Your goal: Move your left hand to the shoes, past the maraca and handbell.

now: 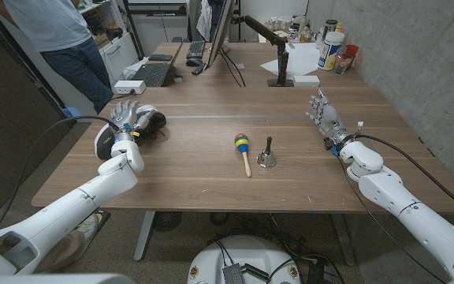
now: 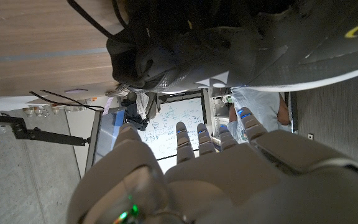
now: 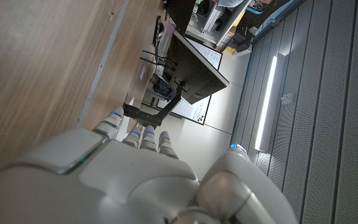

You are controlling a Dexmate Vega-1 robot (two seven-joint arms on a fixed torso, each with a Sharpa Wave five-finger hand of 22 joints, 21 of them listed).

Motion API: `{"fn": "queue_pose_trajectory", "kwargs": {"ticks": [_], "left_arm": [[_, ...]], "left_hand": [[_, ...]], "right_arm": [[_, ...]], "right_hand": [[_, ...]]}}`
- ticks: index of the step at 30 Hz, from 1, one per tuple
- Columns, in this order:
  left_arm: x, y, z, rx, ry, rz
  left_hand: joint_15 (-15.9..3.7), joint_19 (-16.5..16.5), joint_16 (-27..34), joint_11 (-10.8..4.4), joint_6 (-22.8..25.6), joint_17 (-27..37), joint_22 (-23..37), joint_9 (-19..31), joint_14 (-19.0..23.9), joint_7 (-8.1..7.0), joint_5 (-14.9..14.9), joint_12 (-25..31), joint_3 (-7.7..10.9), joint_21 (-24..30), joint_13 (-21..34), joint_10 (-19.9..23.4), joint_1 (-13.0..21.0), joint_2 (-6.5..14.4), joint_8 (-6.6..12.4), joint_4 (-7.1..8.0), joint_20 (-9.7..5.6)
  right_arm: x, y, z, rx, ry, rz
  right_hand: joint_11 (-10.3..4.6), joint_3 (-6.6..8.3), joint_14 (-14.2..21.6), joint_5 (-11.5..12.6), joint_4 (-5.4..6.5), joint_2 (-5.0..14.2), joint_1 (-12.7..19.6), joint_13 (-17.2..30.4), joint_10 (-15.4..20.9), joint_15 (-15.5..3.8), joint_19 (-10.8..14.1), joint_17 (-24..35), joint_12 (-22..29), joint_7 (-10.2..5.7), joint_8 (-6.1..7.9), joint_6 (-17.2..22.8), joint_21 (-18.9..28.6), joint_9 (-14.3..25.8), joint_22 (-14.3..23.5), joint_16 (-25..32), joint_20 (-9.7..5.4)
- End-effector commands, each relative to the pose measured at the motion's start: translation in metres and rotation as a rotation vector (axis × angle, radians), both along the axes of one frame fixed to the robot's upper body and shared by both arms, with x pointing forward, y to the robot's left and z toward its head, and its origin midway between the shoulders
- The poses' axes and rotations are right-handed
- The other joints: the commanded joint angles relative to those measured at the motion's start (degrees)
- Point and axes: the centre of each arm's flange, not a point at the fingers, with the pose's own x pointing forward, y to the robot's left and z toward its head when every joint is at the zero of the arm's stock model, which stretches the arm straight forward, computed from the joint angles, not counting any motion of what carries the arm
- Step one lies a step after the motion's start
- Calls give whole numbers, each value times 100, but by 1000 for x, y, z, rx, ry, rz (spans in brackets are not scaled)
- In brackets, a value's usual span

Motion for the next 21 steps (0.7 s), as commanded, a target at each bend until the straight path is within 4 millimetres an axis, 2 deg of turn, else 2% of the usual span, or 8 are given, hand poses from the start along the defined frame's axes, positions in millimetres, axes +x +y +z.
{"fn": "queue_pose_trajectory", "kwargs": {"ticks": [1, 19, 21], "left_arm": [[6, 2, -3, -3, 16, 0], [10, 0, -5, -6, 27, -3], [11, 0, -5, -5, 32, -1]], "left_hand": [[-3, -19, 5, -14, 26, 15, 28, 32, -26, -2, -16, 7, 28, -22, 14, -7, 5, -55, 2, -31, 14], [0, -21, 13, -11, 36, 14, 28, 32, -16, -7, -13, 10, 38, -24, 15, 5, -3, -50, 1, -34, 12], [1, -21, 14, -18, 37, 14, 28, 32, -14, -6, -13, 12, 40, -24, 15, 10, -5, -49, 1, -35, 12]], "right_arm": [[0, 3, 2, -4, 0, -1], [-1, 3, 2, -9, 0, -1], [0, 3, 2, -7, 2, 0]], "right_hand": [[31, 32, -38, -14, -39, 34, 8, 21, -22, 11, -16, 10, 57, 1, 54, -9, 28, 31, 21, 32, -31], [15, 29, -41, -17, -45, 42, 9, 21, -20, 14, -19, 10, 58, -5, 53, -8, 28, 31, 22, 32, -30], [47, 29, -42, -17, -46, 44, 10, 21, -13, 15, -19, 10, 60, 1, 54, -7, 28, 31, 22, 31, -31]]}}
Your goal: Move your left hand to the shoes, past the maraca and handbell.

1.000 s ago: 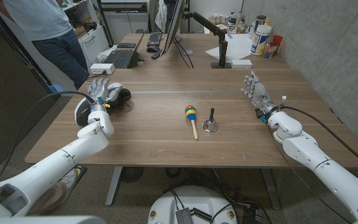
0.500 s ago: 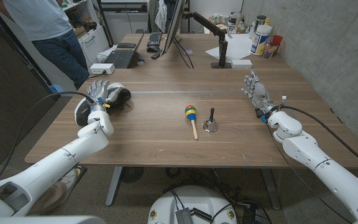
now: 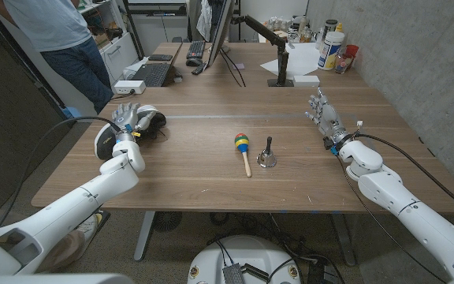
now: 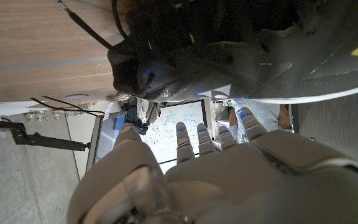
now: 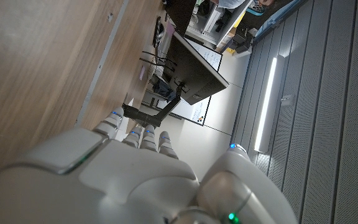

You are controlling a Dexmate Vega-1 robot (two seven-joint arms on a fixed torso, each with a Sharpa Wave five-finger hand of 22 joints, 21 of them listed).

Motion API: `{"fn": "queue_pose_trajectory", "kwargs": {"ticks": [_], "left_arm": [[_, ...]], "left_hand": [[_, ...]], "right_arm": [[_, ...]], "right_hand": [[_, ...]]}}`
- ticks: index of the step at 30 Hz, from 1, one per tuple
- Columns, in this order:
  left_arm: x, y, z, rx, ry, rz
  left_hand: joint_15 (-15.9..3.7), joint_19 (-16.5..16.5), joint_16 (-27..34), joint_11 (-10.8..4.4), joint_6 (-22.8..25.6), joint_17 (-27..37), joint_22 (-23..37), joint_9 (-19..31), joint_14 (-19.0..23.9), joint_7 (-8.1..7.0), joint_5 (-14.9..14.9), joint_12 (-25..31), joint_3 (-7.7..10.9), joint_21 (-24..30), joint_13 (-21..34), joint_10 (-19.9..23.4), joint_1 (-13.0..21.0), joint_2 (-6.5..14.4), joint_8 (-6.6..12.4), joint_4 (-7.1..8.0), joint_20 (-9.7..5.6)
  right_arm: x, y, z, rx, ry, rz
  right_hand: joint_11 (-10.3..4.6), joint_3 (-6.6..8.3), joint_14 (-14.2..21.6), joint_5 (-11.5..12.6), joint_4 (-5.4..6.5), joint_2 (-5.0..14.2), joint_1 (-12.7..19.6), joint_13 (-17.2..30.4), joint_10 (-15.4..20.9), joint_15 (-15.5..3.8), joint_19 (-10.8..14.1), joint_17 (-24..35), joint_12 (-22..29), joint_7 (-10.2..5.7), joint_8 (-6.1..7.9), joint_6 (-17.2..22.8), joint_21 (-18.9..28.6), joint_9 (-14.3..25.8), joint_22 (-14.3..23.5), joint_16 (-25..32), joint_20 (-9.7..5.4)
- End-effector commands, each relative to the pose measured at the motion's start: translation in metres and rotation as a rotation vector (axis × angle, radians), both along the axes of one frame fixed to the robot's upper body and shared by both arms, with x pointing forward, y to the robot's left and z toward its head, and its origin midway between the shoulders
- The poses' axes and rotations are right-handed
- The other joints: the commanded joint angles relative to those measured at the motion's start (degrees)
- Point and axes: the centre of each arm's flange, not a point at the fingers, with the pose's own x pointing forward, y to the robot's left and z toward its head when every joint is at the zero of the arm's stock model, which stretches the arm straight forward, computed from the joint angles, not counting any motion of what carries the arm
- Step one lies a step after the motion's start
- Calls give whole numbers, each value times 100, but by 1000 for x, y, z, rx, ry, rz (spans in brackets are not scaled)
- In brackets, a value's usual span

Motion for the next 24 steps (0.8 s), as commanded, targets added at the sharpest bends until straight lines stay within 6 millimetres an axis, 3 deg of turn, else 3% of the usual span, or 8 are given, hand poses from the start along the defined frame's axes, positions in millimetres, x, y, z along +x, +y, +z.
{"fn": "queue_pose_trajectory", "kwargs": {"ticks": [1, 24], "left_arm": [[3, 0, -2, -2, 12, 0], [6, -1, -8, -2, 14, -2]], "left_hand": [[6, -20, 15, -14, 48, 15, 28, 32, -13, -5, -13, 11, 17, -23, 15, 9, -6, -49, 5, -11, 12], [2, 12, 34, 3, 111, 13, 30, 33, 39, -13, -11, 28, 38, -11, 16, 61, -6, -39, 19, -21, 8]], "right_arm": [[0, 1, 0, -1, 3, 1], [-1, -1, 2, 2, -6, -1]], "right_hand": [[27, 4, -42, -18, -23, 46, 11, 21, -18, 14, -20, 10, 14, 1, 55, -4, 28, 30, 22, 32, -30], [29, 4, -44, -21, -32, 60, 17, 21, -19, 15, -25, 9, 13, 5, 54, -4, 27, 30, 22, 32, -38]]}}
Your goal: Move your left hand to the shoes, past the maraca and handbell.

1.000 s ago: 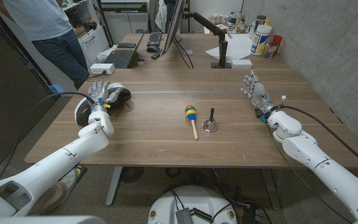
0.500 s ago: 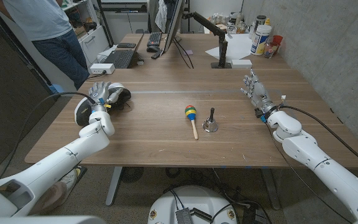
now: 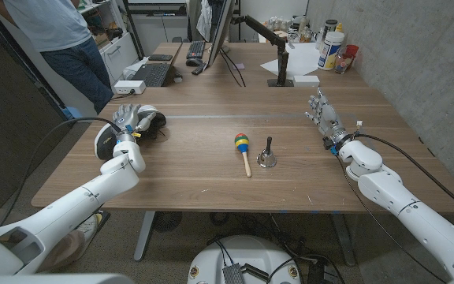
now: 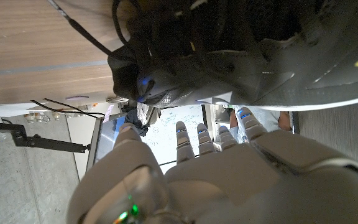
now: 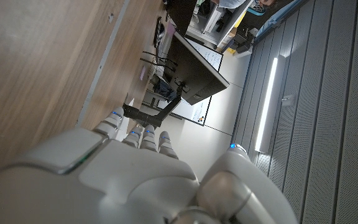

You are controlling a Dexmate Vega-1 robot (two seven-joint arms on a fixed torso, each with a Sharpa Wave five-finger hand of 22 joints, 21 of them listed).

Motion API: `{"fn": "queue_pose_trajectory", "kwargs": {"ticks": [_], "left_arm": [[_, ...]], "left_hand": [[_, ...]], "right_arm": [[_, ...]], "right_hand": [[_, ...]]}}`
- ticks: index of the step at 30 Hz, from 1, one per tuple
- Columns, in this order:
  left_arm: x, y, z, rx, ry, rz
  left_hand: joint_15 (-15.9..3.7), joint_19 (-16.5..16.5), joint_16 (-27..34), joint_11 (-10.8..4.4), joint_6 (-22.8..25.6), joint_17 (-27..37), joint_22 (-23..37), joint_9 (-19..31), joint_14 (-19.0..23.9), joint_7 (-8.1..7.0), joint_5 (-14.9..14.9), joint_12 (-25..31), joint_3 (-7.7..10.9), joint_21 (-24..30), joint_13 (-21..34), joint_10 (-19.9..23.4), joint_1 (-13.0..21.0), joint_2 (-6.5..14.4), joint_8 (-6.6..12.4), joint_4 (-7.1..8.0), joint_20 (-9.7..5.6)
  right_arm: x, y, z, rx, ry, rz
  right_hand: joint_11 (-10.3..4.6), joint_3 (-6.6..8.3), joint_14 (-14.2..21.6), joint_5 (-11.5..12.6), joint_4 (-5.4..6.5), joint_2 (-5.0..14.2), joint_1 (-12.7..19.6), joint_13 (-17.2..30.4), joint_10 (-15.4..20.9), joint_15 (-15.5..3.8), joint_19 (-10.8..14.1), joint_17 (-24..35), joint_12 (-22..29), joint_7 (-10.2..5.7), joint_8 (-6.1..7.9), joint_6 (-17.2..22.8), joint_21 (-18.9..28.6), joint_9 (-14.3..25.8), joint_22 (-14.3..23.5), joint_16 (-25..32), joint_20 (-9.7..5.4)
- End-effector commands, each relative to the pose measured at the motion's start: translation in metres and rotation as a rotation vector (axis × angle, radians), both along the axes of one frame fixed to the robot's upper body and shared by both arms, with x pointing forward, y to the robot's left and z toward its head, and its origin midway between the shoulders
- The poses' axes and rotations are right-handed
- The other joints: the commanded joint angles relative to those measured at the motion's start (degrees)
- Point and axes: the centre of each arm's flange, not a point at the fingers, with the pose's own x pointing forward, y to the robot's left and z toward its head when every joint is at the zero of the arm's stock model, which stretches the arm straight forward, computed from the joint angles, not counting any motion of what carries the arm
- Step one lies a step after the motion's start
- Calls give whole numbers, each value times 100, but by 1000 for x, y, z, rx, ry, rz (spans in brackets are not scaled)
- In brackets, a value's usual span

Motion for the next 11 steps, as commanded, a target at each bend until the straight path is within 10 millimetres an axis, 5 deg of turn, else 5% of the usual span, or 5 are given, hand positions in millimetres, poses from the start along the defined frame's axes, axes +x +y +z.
{"fn": "queue_pose_trajectory", "kwargs": {"ticks": [1, 11], "left_arm": [[1, -2, -5, 1, 8, 1], [1, -3, -3, 2, 3, 1]], "left_hand": [[-21, 13, 34, -18, 58, 13, 31, 33, 19, -2, -11, 27, 40, -11, 16, 43, -6, -39, 18, -22, 8], [-17, 18, 30, -30, 60, 13, 31, 33, 15, -8, -11, 22, 46, -10, 16, 33, -6, -39, 15, -26, 10]], "right_arm": [[-1, -1, 2, 2, -9, 1], [-5, -4, 3, 4, -18, -6]], "right_hand": [[30, 5, -45, -21, -33, 62, 18, 22, -18, 14, 6, 10, 13, 5, 54, -4, 27, 30, 22, 31, -7], [24, 8, -45, -23, -37, 77, 23, 21, -19, 14, 4, 9, 13, 9, 54, -2, 27, 30, 22, 32, -5]]}}
